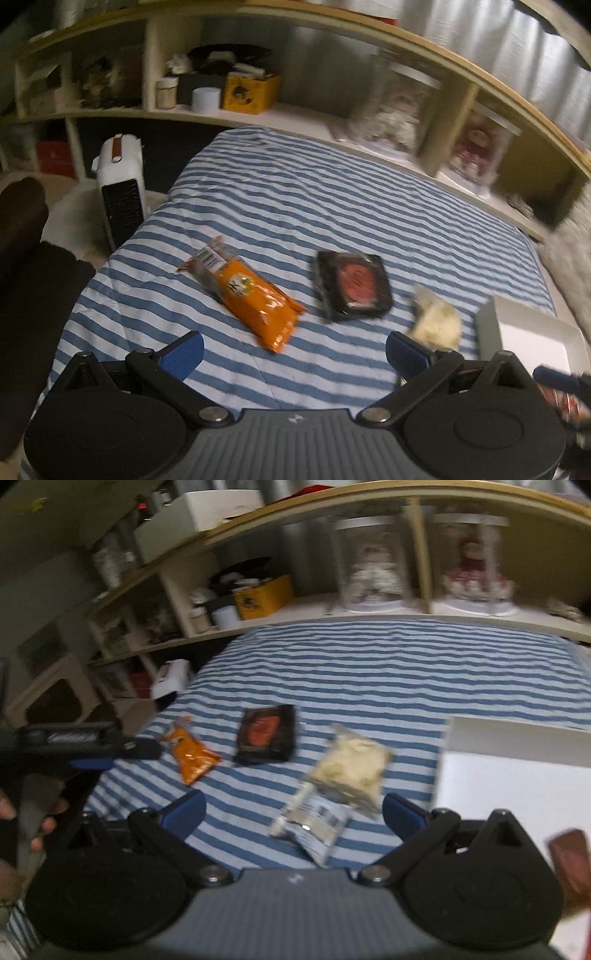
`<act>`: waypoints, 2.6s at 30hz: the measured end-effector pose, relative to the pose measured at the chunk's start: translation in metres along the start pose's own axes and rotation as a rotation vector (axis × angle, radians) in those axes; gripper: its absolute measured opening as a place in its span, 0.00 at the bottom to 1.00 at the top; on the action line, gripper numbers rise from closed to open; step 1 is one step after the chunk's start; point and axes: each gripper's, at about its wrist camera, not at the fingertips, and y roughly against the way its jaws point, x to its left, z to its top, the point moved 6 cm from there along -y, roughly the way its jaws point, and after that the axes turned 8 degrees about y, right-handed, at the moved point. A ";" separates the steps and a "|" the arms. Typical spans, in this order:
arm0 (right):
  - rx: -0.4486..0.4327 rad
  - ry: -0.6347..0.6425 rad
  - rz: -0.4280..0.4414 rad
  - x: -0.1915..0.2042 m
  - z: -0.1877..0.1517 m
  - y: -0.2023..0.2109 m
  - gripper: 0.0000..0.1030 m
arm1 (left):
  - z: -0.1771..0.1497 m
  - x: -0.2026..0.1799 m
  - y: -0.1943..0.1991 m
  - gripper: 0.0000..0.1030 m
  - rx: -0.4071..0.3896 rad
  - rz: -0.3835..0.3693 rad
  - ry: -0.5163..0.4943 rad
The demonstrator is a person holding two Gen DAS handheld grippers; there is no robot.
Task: Organize snacks
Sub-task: 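Lift both tools out of the tray toward the remaining snacks, then grasp the white-labelled packet with the right tool while the left tool grasps the orange bag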
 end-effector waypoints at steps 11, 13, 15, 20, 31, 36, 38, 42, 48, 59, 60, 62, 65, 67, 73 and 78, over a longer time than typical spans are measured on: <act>0.027 0.080 0.116 -0.007 -0.002 -0.043 0.98 | 0.020 0.013 -0.069 1.00 0.031 0.081 0.073; 0.036 0.098 0.120 -0.007 -0.002 -0.049 0.98 | 0.021 0.015 -0.078 1.00 0.034 0.104 0.065; 0.043 0.100 0.131 -0.007 0.001 -0.059 0.98 | 0.023 0.017 -0.087 1.00 0.035 0.118 0.059; 0.064 0.102 0.166 -0.006 0.000 -0.074 0.97 | 0.030 0.015 -0.105 1.00 0.025 0.144 0.029; 0.109 0.109 0.185 -0.008 -0.012 -0.078 0.97 | 0.016 0.008 -0.120 1.00 0.053 0.207 -0.085; 0.151 0.124 0.219 0.000 -0.017 -0.072 0.97 | 0.014 0.009 -0.118 1.00 0.059 0.207 -0.080; 0.172 0.122 0.243 0.004 -0.020 -0.067 0.97 | 0.015 0.008 -0.118 1.00 0.061 0.204 -0.075; 0.192 0.120 0.303 0.018 -0.023 -0.056 0.97 | 0.015 0.010 -0.117 1.00 0.063 0.203 -0.065; 0.165 0.083 0.246 0.018 -0.019 -0.050 0.97 | 0.018 0.014 -0.116 1.00 0.061 0.190 -0.030; 0.160 -0.019 0.132 0.003 -0.019 -0.063 0.86 | 0.012 0.019 -0.110 1.00 0.094 0.228 -0.094; 0.164 -0.022 0.131 0.002 -0.021 -0.063 0.86 | 0.011 0.020 -0.108 1.00 0.103 0.233 -0.103; 0.172 -0.022 0.125 0.002 -0.023 -0.067 0.84 | 0.007 0.024 -0.101 1.00 0.121 0.247 -0.122; 0.182 -0.031 0.117 0.002 -0.024 -0.071 0.81 | 0.000 0.032 -0.091 1.00 0.148 0.266 -0.153; 0.185 -0.042 0.113 0.001 -0.025 -0.072 0.79 | -0.004 0.040 -0.084 1.00 0.166 0.278 -0.167; 0.186 -0.039 0.108 0.004 -0.025 -0.072 0.78 | 0.008 0.054 -0.065 1.00 0.116 0.255 -0.069; 0.186 -0.034 0.094 0.008 -0.024 -0.075 0.78 | 0.019 0.042 -0.075 1.00 0.084 0.200 -0.048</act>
